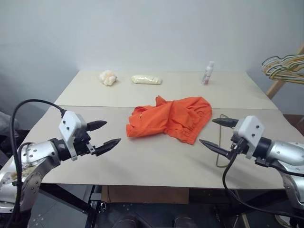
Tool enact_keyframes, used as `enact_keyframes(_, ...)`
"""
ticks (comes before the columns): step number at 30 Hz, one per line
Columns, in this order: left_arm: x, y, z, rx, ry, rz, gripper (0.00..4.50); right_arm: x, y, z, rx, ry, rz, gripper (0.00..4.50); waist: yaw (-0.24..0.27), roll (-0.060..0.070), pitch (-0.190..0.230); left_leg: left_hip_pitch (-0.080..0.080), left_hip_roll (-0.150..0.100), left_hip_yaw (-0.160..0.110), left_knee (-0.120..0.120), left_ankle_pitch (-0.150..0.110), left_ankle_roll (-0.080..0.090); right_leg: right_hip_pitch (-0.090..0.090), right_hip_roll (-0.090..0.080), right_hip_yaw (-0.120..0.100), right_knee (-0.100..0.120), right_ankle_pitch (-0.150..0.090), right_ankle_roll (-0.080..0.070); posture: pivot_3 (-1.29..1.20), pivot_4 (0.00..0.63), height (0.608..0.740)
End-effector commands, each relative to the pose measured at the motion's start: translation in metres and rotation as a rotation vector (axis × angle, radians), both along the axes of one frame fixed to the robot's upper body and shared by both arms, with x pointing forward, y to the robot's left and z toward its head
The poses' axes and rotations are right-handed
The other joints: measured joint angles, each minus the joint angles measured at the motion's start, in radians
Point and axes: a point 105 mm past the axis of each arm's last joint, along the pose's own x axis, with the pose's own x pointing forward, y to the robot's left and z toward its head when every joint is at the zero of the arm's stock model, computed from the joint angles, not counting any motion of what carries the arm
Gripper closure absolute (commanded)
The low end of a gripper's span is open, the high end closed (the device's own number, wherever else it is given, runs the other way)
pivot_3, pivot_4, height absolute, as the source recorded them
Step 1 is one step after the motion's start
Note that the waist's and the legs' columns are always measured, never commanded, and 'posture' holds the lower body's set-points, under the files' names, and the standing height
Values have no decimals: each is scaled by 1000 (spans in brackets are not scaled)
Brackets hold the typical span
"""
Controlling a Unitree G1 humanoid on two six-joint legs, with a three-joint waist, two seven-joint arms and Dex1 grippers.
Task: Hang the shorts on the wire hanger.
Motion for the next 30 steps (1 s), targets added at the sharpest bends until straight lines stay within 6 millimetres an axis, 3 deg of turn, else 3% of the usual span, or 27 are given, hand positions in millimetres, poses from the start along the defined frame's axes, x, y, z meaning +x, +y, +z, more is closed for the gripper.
enact_keyframes(1,-4,-3,14,-12,-54,-30,0,1,0,9,9,-36,-7,33,0,0,0,0,0,0,0,0,0,0,0,0,0,0,0,-91,0,740)
enact_keyframes(8,-3,-5,14,-11,-52,-29,0,1,1,9,6,-43,-17,33,-1,0,0,0,0,0,0,0,0,0,0,0,0,0,0,-92,0,740)
enact_keyframes(13,-3,-11,18,-38,-67,-49,0,11,16,-2,-153,-77,-17,33,-4,0,0,0,0,0,0,0,0,0,0,0,0,0,0,-111,0,740)
enact_keyframes(23,-1,-18,13,-62,-59,-52,0,47,55,-61,-496,-25,-32,33,-17,0,0,1,0,1,0,0,0,-1,1,0,0,1,-1,-140,0,740)
enact_keyframes(28,0,-20,12,-63,-61,-58,0,79,56,-95,-717,-74,-105,33,-32,-1,0,2,0,1,0,0,-1,-1,1,0,1,1,-1,-131,0,740)
enact_keyframes(30,0,-21,12,-63,-62,-58,0,89,50,-100,-779,-89,-152,406,-44,-1,0,2,0,2,0,1,-1,-2,1,0,1,1,-2,-128,0,740)
